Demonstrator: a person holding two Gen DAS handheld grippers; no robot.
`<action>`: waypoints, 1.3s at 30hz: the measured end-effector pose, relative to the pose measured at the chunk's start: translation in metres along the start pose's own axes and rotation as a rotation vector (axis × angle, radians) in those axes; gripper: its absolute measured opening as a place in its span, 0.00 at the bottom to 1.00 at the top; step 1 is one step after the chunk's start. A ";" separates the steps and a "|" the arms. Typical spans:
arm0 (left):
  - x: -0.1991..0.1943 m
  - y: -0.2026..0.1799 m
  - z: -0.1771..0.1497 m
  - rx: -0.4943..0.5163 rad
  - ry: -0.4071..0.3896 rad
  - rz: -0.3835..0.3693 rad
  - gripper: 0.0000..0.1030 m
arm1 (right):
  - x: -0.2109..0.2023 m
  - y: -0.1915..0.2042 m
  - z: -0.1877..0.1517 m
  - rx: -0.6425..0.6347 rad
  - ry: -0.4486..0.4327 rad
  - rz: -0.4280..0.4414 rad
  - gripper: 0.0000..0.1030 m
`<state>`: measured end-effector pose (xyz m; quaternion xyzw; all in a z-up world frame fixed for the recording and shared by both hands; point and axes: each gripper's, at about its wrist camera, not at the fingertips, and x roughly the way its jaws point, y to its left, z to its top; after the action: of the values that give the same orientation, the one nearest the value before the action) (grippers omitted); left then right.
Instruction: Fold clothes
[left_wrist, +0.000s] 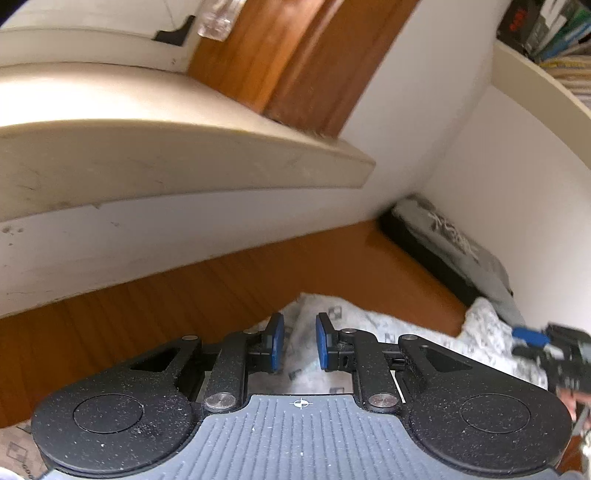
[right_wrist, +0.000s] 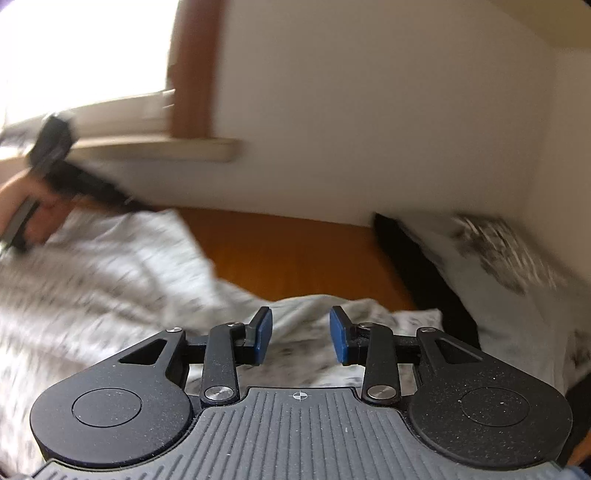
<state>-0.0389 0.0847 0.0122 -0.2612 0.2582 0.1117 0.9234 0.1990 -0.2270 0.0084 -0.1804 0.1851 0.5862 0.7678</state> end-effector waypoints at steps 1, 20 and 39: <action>0.001 -0.002 -0.001 0.011 0.005 0.002 0.18 | 0.003 -0.006 0.001 0.033 0.008 -0.008 0.34; 0.007 -0.014 -0.007 0.088 0.052 -0.022 0.18 | 0.070 -0.006 0.031 0.246 0.191 0.046 0.07; -0.005 0.000 -0.003 0.012 -0.025 0.031 0.20 | 0.046 -0.042 0.011 0.425 0.080 -0.001 0.35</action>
<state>-0.0443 0.0825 0.0132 -0.2503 0.2513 0.1278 0.9262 0.2516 -0.1939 -0.0023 -0.0375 0.3346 0.5261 0.7809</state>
